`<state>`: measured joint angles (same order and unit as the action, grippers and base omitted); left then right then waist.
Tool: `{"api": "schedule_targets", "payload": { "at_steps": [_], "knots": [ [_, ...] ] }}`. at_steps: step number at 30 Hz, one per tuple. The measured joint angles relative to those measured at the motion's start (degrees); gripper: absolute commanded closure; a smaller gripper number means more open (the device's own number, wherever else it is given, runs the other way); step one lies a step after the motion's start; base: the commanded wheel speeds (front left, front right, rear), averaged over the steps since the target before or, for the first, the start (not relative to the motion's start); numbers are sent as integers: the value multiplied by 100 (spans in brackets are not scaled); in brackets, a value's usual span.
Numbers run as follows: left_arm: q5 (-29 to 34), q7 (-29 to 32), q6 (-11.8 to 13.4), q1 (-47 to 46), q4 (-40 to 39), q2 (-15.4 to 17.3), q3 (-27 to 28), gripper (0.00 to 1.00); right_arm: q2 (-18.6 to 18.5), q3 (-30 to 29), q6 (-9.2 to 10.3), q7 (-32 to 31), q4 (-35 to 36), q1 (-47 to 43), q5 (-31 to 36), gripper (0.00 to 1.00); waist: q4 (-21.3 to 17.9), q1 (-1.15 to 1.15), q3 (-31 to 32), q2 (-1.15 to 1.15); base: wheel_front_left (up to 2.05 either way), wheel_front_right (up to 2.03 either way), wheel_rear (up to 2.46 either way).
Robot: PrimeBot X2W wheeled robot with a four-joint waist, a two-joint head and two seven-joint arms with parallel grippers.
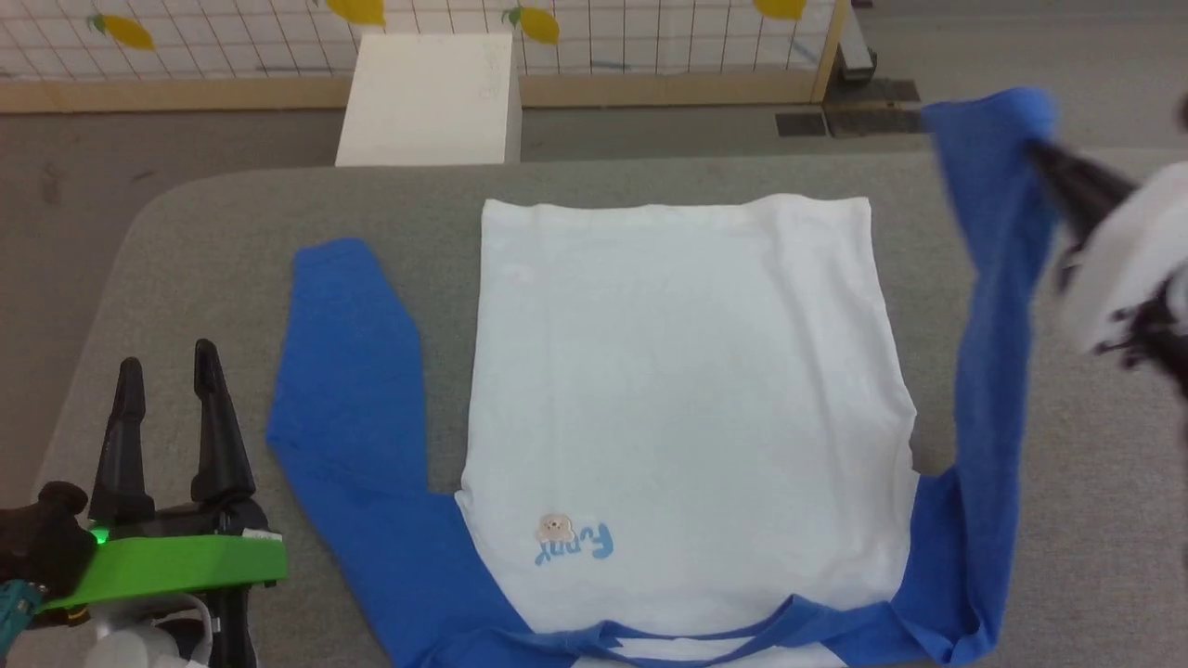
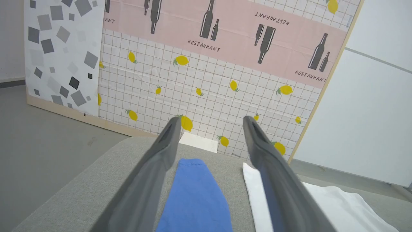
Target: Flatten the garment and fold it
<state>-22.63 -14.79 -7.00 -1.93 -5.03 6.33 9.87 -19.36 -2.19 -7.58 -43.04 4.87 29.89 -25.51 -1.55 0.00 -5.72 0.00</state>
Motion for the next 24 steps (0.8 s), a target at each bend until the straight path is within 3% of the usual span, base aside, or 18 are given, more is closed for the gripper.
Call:
{"api": "schedule_targets", "payload": {
  "at_steps": [7,15,24],
  "knots": [
    [-2,0,0,78,45,-38,-25,0,497,1529,0,-99,-36,-21,-461,100,207,0,202,0,0,0,0],
    [-14,0,0,75,115,-60,-77,0,1034,2840,0,420,-1047,-143,-650,100,526,0,189,0,0,0,0],
    [-64,0,-1,70,222,-91,-59,0,1491,3849,0,1081,-2357,-201,-694,100,694,0,-30,0,0,0,0]
  ]
}}
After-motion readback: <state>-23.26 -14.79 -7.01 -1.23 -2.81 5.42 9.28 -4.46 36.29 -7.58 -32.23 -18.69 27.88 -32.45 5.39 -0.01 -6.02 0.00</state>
